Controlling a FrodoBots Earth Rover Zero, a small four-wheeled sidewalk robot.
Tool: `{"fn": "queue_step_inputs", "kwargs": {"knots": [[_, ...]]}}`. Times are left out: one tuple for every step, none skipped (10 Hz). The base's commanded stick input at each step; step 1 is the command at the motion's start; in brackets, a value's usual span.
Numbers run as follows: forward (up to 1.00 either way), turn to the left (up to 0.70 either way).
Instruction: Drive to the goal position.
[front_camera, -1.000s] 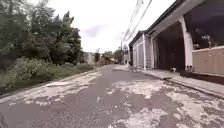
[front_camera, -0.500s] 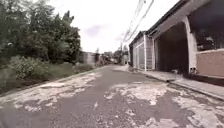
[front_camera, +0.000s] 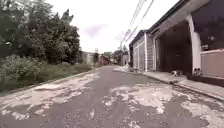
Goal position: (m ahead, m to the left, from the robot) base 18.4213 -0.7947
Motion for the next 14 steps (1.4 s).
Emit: {"fn": "queue_step_inputs", "kwargs": {"knots": [[0.5,0.0],[0.5,0.0],[0.5,0.0],[0.5,0.0],[0.5,0.0],[0.5,0.0],[0.5,0.0],[0.5,0.0],[0.5,0.0],[0.5,0.0],[0.5,0.0],[0.5,0.0],[0.5,0.0],[0.5,0.0]]}}
